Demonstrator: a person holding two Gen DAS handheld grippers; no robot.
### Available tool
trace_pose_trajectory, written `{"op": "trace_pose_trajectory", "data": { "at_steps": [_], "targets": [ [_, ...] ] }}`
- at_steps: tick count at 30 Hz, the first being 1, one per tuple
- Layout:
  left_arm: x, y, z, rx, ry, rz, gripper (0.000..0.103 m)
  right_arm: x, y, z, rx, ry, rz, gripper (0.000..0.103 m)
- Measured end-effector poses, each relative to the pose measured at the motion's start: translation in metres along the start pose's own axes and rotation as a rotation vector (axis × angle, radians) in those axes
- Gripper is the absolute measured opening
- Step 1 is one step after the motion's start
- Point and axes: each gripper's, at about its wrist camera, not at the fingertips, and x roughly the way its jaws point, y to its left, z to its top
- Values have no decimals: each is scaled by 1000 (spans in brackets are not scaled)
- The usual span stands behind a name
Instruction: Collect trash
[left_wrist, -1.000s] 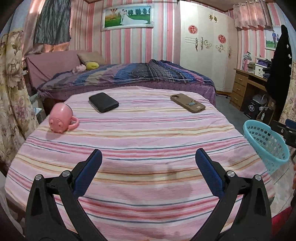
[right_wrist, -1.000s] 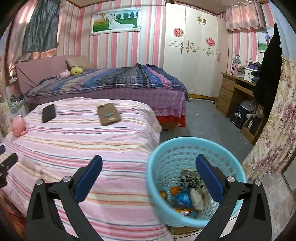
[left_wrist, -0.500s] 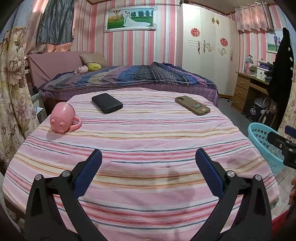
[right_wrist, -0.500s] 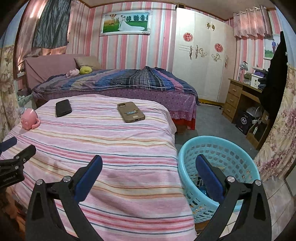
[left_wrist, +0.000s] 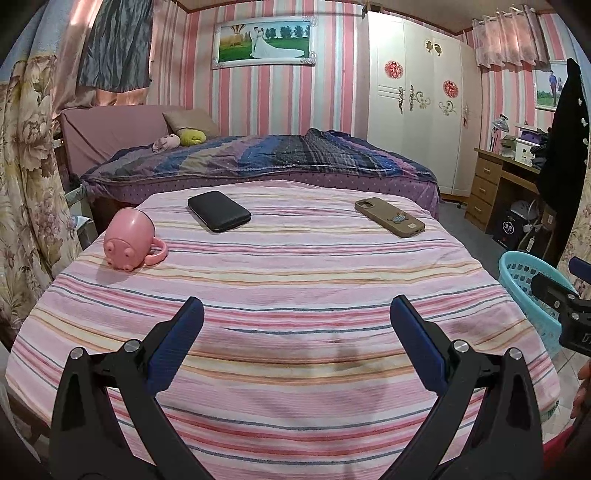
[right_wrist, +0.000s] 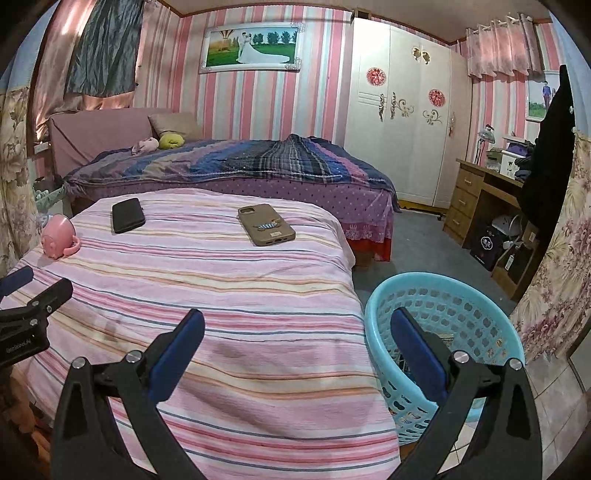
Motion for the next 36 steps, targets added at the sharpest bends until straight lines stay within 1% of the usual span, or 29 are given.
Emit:
{"op": "trace_pose_trajectory", "data": {
  "at_steps": [7, 20, 36],
  "targets": [
    [0, -1, 0, 3, -1, 6, 98, -2, 7, 1, -17, -10, 6, 98],
    [-4, -6, -1, 26, -22, 14, 98, -2, 8, 1, -12, -15, 12, 98],
    [-5, -2, 1, 10, -27, 14, 98, -4, 11, 2, -6, -19, 15, 98]
  ]
}}
